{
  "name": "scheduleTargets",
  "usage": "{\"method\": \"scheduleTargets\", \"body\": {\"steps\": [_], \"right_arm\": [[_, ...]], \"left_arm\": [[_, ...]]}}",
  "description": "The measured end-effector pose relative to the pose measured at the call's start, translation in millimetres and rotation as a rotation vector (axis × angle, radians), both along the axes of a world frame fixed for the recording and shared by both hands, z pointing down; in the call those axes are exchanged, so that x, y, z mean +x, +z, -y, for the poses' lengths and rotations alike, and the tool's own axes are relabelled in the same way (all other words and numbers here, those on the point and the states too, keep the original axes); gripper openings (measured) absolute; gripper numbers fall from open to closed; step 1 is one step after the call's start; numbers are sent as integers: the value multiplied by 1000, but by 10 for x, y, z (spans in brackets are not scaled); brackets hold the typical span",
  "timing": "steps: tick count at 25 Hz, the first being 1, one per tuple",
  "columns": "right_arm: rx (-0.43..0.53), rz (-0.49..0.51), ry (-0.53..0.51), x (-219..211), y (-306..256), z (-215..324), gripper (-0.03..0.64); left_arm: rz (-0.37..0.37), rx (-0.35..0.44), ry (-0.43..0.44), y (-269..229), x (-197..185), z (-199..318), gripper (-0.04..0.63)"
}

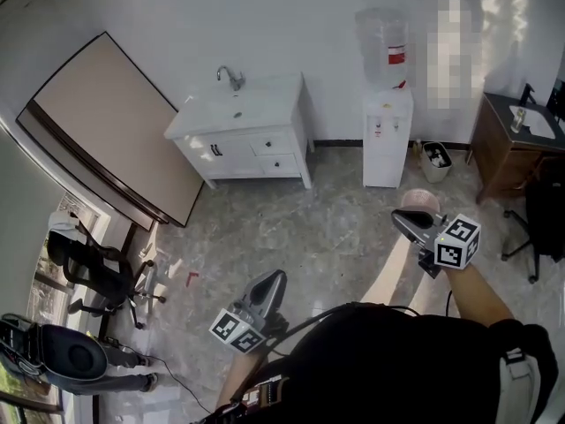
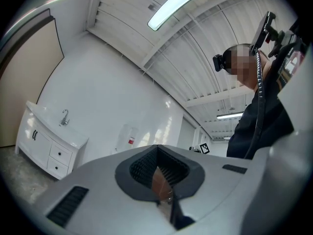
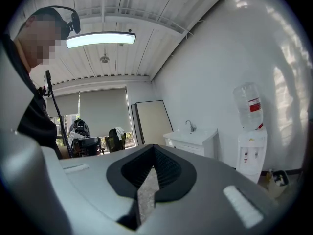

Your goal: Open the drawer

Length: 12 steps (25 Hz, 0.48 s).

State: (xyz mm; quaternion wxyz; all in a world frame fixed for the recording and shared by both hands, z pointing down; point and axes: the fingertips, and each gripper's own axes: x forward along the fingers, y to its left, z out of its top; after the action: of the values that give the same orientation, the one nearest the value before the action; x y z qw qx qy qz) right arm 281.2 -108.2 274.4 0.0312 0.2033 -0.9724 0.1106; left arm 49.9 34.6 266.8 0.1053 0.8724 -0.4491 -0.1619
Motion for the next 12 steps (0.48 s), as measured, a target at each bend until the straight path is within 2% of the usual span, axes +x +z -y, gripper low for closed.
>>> {"method": "scheduleTargets", "body": {"steps": [6, 12], "right_arm": [[38, -9, 42, -728, -180, 223, -5], [49, -16, 49, -1623, -303, 372, -5]], "left_arm": [[7, 30, 55, -100, -781, 336, 0], [10, 55, 69, -264, -1698, 563, 0]]}}
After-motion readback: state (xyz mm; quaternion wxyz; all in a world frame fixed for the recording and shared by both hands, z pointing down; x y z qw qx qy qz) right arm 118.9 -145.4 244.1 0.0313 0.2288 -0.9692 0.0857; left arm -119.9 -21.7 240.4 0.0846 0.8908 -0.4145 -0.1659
